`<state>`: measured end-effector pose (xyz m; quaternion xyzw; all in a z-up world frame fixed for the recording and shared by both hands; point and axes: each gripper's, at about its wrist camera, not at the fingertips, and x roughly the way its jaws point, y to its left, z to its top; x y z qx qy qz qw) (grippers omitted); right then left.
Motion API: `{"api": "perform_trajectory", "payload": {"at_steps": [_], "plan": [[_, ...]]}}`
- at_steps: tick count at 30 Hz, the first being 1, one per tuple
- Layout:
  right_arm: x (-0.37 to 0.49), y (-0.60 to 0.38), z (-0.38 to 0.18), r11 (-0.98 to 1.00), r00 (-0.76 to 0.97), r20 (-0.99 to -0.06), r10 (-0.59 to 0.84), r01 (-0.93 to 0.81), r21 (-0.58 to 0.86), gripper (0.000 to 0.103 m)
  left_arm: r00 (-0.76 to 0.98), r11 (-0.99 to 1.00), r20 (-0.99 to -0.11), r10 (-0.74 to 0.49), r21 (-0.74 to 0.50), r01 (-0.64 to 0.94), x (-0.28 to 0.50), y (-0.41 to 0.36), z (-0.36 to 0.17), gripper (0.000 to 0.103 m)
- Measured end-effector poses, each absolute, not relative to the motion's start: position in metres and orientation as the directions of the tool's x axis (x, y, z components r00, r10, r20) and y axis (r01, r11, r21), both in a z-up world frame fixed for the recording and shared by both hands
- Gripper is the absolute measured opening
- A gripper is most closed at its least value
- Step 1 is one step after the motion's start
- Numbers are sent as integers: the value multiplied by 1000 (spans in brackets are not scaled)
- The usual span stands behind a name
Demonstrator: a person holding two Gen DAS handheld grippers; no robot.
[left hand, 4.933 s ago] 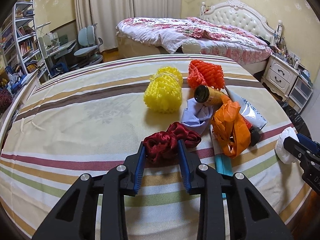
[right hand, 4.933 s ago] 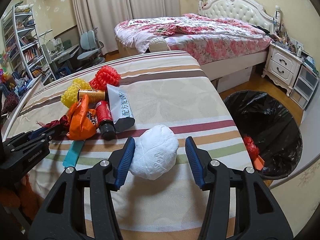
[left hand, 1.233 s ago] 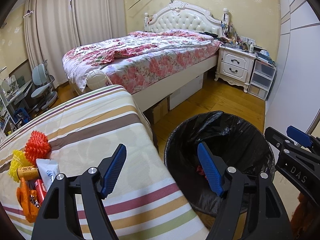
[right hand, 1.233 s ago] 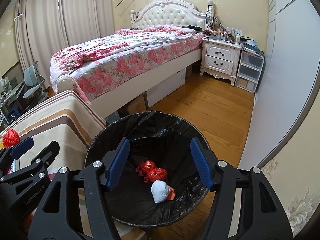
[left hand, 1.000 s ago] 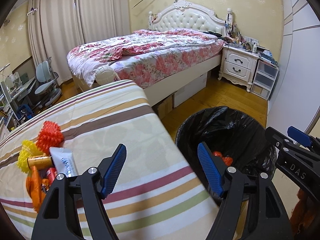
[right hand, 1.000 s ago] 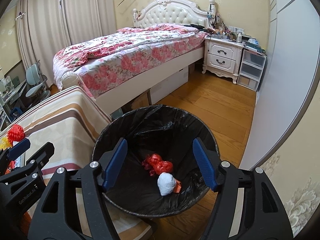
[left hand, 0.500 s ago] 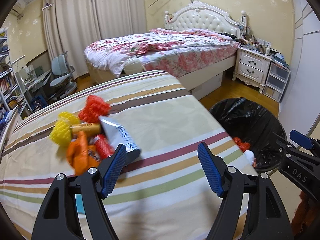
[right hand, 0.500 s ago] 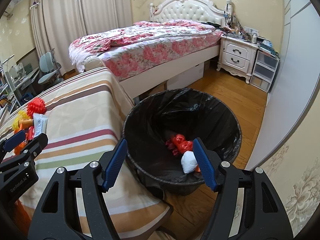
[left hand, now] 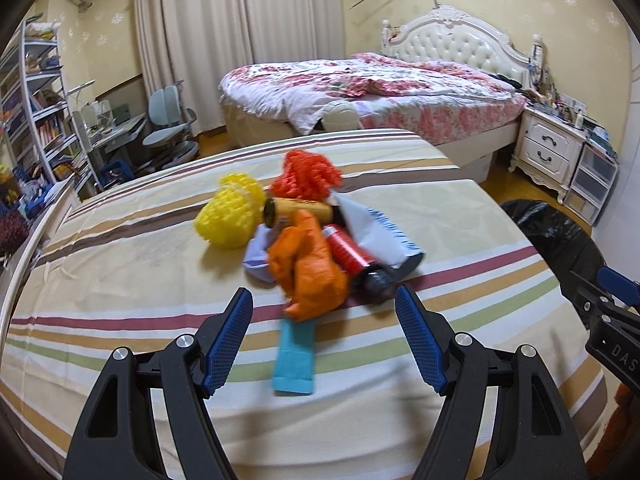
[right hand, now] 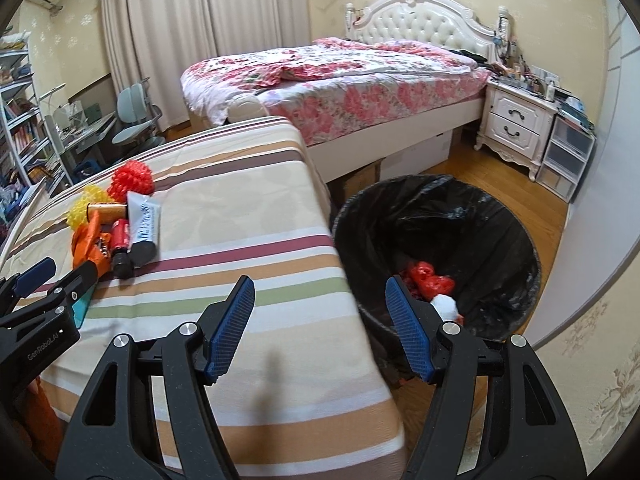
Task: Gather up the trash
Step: 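Close the left tool on the orange plastic bag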
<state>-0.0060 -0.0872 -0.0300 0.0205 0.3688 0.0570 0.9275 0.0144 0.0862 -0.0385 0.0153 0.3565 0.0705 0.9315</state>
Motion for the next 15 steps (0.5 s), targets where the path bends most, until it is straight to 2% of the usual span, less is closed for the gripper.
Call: {"api": "perform_trajectory", "payload": {"at_steps": [10,15], "plan": [[9,-52,-30,986,705,-691,160,-154,70,67,709,988,-692,135,41,-149,34,114,-44,71],[16,-44,-30,983,698,-695,172,-171,72,67,695,994,-713,88,15,-110,38,117,-47,55]]}}
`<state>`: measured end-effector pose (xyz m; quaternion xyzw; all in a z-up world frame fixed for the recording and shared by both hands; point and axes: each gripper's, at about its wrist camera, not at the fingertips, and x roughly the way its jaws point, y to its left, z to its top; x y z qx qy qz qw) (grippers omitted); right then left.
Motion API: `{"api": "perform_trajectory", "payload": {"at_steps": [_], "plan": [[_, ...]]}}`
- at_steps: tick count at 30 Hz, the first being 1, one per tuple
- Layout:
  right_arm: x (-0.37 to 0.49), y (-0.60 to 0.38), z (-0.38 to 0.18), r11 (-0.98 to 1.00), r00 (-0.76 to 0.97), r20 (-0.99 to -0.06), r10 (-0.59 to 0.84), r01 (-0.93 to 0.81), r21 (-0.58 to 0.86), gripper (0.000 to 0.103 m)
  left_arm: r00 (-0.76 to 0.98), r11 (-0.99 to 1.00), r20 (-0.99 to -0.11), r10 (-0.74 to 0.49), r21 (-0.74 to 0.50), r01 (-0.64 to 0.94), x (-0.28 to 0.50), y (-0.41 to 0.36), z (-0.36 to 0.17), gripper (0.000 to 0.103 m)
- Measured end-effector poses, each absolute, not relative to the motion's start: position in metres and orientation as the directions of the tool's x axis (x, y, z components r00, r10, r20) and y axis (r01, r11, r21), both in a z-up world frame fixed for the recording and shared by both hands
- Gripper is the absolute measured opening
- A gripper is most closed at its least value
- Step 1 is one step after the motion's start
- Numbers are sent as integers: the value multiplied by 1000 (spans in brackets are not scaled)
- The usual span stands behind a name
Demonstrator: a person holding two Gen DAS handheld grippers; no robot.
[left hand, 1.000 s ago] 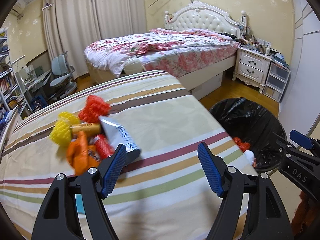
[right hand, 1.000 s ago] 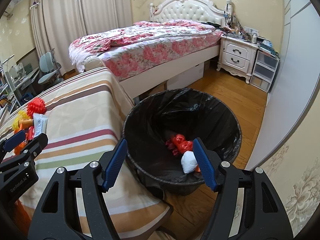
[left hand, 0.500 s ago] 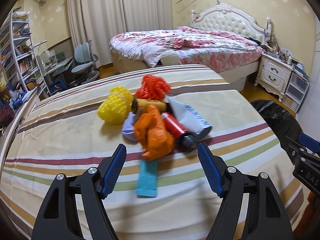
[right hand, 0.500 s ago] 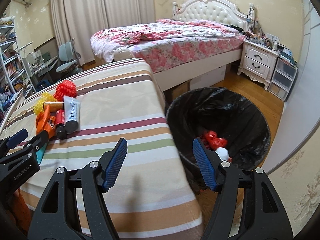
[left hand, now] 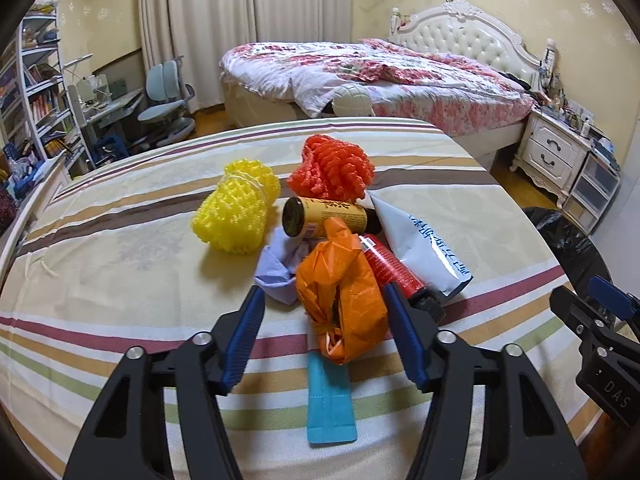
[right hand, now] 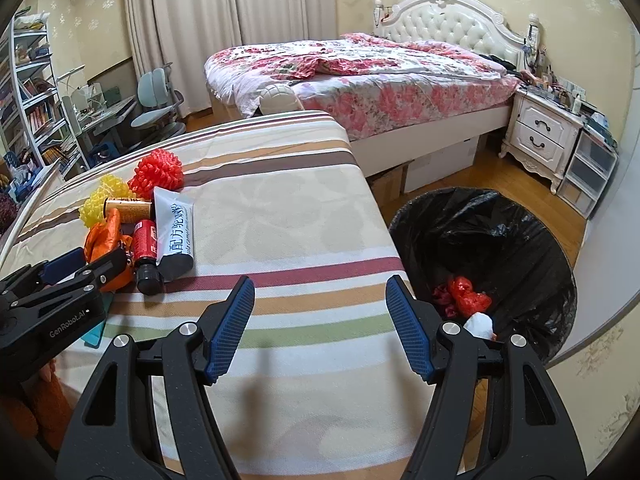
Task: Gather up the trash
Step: 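Close the left tool on the orange plastic bag, then close the right tool on the white tube with blue print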
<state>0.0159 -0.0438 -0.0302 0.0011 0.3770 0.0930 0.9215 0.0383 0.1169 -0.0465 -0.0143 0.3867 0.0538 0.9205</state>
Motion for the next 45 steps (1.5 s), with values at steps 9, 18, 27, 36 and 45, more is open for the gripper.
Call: {"api": "perform_trajectory", "payload": {"at_steps": [9,18,27,36,45], "plan": [[16,-39,-31,981,695,-697,177,-179,70,67,698,998,-715,49,4,-66,31,117,-45,39],[14,-26,-29,974,691,-693,205,-216,72,67,714,996,-697,66,2,-90,7,140,-31,38],[25,9,-25,953,679,-691,247,-298,48,66,699,983,-700,148,26,-183,-3,185,-33,38],[45,45,-24,931,647,-709,280,-363,37,66,669,962,-710,220,45,-269,-4,231,-40,38],[63,67,-30,921,609,-743,279,-388,28,58,646,954,-728,230,38,-297,-2,250,-45,38]]}}
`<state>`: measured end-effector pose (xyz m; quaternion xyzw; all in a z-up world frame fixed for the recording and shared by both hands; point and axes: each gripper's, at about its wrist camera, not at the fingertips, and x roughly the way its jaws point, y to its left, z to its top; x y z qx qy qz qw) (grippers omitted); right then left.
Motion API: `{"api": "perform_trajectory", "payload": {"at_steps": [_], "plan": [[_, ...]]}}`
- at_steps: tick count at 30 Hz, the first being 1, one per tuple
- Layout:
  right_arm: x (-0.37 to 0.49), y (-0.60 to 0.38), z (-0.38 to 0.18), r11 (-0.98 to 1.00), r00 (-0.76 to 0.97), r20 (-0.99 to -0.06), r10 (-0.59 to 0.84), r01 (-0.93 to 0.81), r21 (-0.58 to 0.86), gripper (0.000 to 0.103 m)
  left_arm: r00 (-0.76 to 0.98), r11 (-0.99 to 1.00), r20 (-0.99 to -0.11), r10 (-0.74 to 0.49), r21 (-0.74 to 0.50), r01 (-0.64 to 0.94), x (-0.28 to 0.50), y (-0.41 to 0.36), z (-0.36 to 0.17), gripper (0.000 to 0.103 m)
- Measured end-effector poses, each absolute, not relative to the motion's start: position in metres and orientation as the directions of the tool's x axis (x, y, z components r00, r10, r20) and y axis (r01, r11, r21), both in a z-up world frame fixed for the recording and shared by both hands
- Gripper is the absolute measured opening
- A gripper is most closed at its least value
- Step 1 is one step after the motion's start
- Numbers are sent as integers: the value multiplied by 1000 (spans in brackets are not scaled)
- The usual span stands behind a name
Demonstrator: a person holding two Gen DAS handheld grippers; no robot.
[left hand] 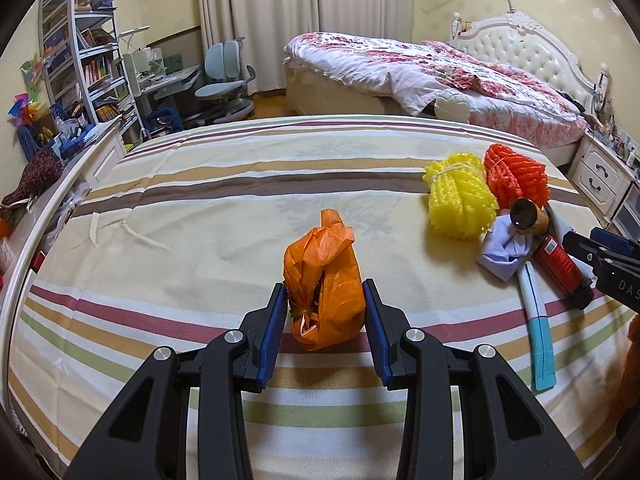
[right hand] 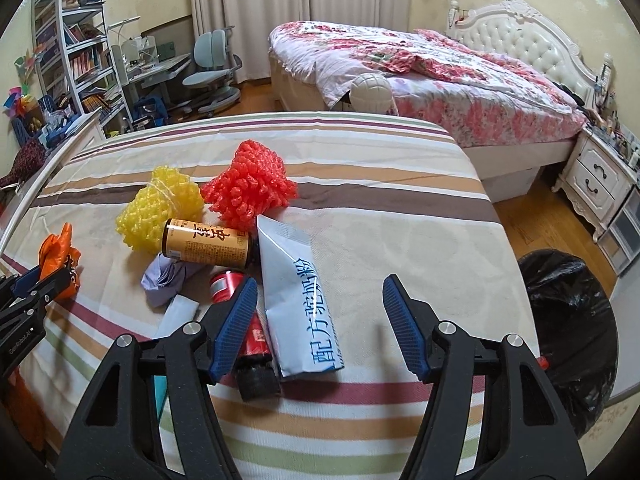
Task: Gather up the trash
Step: 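Close the right tool on the white tube with blue print, then carry the orange bag in the left tool over the bin while the right carries the tube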
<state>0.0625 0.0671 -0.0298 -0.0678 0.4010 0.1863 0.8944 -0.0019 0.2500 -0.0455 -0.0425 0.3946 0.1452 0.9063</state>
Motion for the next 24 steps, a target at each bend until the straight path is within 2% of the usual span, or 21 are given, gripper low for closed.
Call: {"api": "perform_trajectory", "payload": {"at_steps": [5,7,8,24], "plan": [[66,71,-37,918,577,-767,282,-395,41,47,648,955,-728,224,32,-294,0,251,-47,38],[65,71,-40,917,567,-775,279,-396,41,35,649,956,-728,221,30,-293,1,250,-48,38],[65,71,-41,917,565,-777,278,-396,40,32,649,956,-728,219,28,-292,2,250,-48,38],[42,39,-36,939,604,-755,255,-340,45,29,679,962,-709,191,-2,-273,-5,236,-41,38]]}}
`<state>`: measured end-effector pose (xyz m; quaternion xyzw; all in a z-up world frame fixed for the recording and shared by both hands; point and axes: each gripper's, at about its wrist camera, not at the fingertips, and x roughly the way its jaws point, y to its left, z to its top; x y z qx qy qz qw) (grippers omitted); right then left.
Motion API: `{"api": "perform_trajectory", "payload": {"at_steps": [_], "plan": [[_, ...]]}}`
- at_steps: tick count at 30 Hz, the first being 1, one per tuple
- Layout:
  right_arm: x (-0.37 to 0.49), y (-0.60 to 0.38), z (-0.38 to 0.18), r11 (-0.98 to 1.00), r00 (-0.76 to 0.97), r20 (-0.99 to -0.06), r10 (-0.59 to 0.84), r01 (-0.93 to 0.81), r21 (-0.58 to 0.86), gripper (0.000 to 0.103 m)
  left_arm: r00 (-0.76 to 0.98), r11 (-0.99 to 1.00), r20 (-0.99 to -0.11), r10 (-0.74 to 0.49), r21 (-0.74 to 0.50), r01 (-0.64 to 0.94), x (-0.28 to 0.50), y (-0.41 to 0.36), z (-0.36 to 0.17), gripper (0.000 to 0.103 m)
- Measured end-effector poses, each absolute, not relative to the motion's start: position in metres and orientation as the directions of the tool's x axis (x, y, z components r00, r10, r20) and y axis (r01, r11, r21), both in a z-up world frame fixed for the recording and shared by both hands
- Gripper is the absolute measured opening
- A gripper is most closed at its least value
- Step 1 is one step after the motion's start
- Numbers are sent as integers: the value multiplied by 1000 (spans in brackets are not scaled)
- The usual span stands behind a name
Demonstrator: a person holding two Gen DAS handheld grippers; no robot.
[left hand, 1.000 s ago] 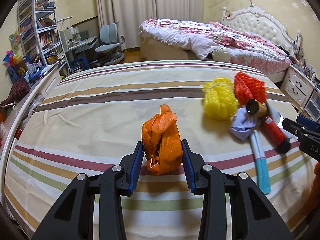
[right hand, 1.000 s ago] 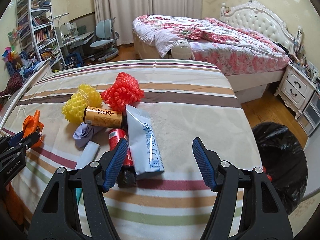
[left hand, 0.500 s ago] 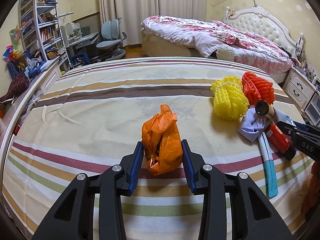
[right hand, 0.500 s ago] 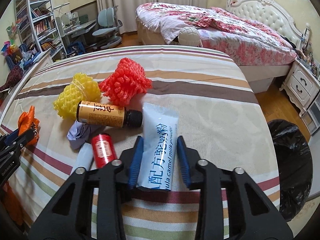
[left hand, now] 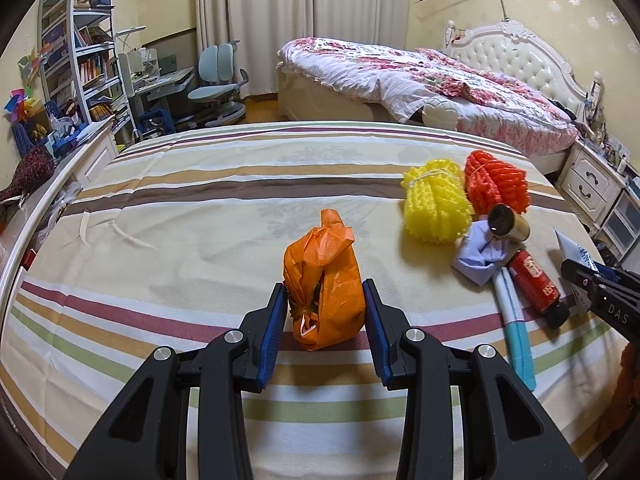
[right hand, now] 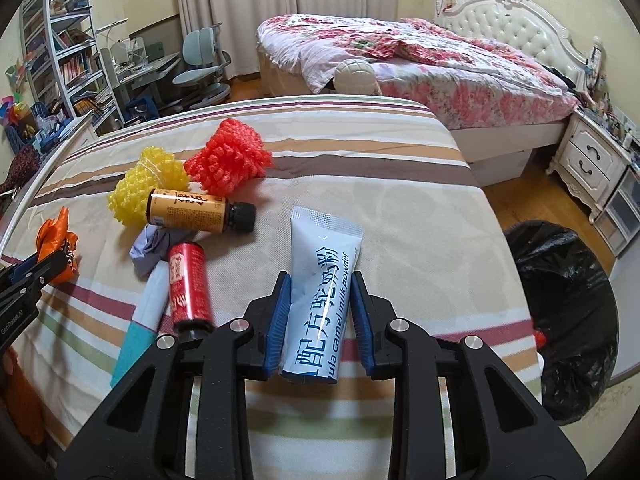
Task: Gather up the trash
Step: 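Carry the orange bag in the left tool over the bin while the right carries the tube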
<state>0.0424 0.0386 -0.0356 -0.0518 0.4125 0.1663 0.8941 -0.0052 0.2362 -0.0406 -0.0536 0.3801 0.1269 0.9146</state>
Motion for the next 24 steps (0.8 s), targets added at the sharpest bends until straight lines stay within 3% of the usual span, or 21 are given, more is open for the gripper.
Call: {"api": "perform_trajectory", "payload": {"at_steps": [11,24], "plan": [[23,-10,-29,967,654,-731,195,-254,30,29,723,981,-679,128,-18,-191,-8,190,-28,38],[24,-97,-14,997,720,-691,72,-81,19,29,774,1000,-632,-23,-19,14,9,91,-11,38]]}}
